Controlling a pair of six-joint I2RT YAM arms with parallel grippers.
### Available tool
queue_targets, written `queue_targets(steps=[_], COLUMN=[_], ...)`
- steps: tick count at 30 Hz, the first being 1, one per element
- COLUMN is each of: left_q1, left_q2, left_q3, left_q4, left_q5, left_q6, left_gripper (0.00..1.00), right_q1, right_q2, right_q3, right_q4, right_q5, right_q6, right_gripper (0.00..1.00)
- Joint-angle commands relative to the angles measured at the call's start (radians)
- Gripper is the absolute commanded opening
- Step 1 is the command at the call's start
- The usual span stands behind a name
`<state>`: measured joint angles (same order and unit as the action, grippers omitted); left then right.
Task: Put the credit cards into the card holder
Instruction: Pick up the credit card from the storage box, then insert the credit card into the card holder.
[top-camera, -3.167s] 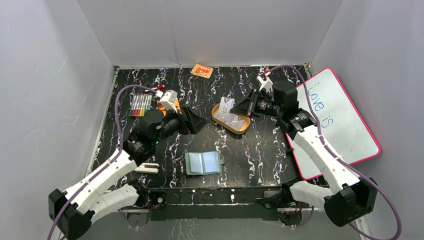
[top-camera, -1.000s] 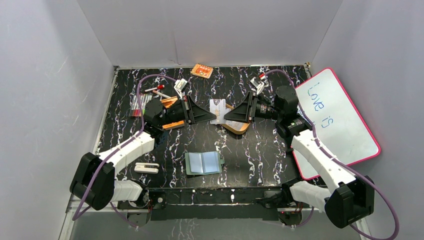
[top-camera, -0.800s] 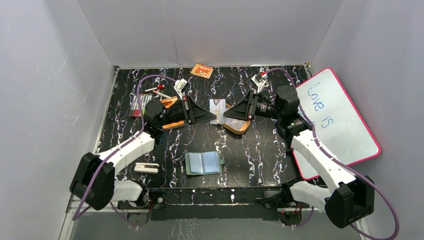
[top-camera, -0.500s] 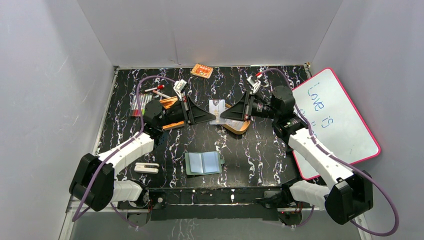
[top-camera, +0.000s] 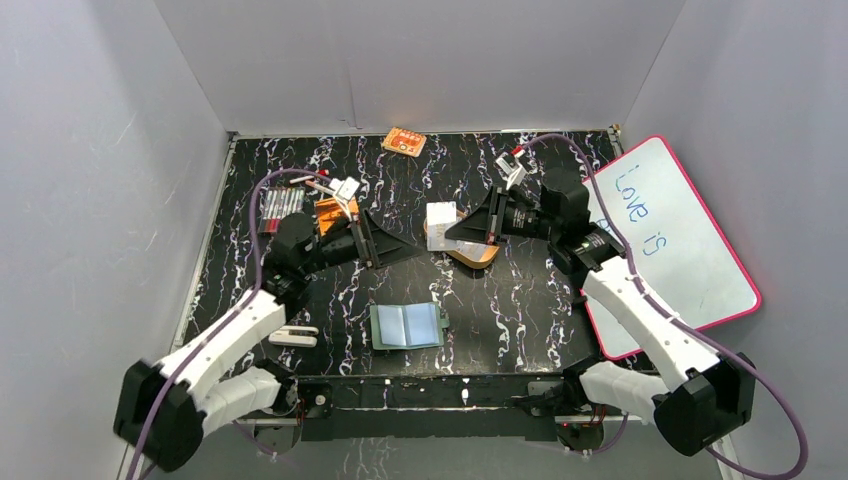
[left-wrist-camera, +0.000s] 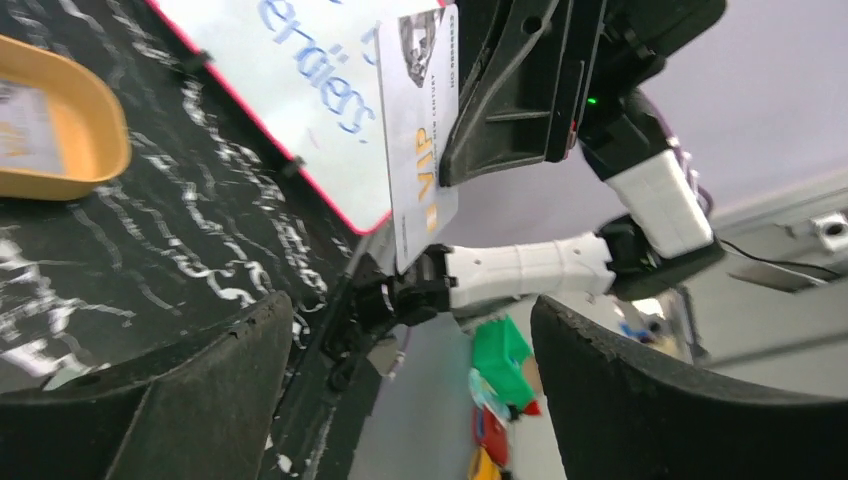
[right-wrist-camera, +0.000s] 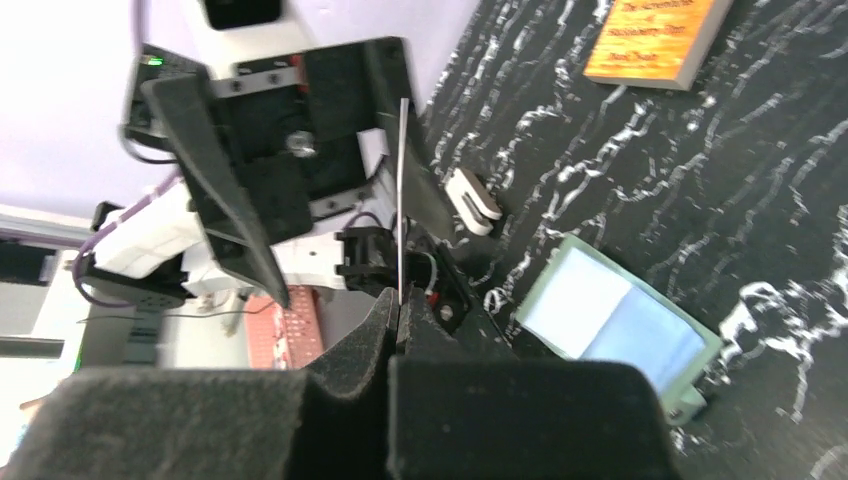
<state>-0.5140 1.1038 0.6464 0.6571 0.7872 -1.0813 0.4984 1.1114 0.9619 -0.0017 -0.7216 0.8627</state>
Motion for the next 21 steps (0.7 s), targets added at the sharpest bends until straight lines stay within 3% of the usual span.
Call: queue_targets(steps=[1, 5, 11, 21], left_q1=[-0.009, -0.017, -0.079, -0.162], left_q2=[-0.242, -0.354, -0.423, -0.350], left_q3=[0.034, -0.023, -0.123, -0.249], left_q4=[-0.592, -0.820, -0.835, -0.828], left_q5=[-0.245, -0.366, -0.389, -0.473], left_q6=[0.334, 0.338, 0.218, 0.175], left_gripper=[0.86, 0.86, 0.78, 0.38], right_q1=[0.018, 0.106, 0.264, 0.394], right_q2=[-0.055, -0.063, -0.006, 0.152], right_q3=[0.018, -0.111, -0.229, -0.367], right_q4=[-0.266, -0.233, -0.080, 0.251], right_q5=[0.096, 0.172, 0.271, 0.328], right_q6=[-0.214, -0.190, -0.104, 0.058], right_gripper=[0.00, 0.00, 0.00, 0.00])
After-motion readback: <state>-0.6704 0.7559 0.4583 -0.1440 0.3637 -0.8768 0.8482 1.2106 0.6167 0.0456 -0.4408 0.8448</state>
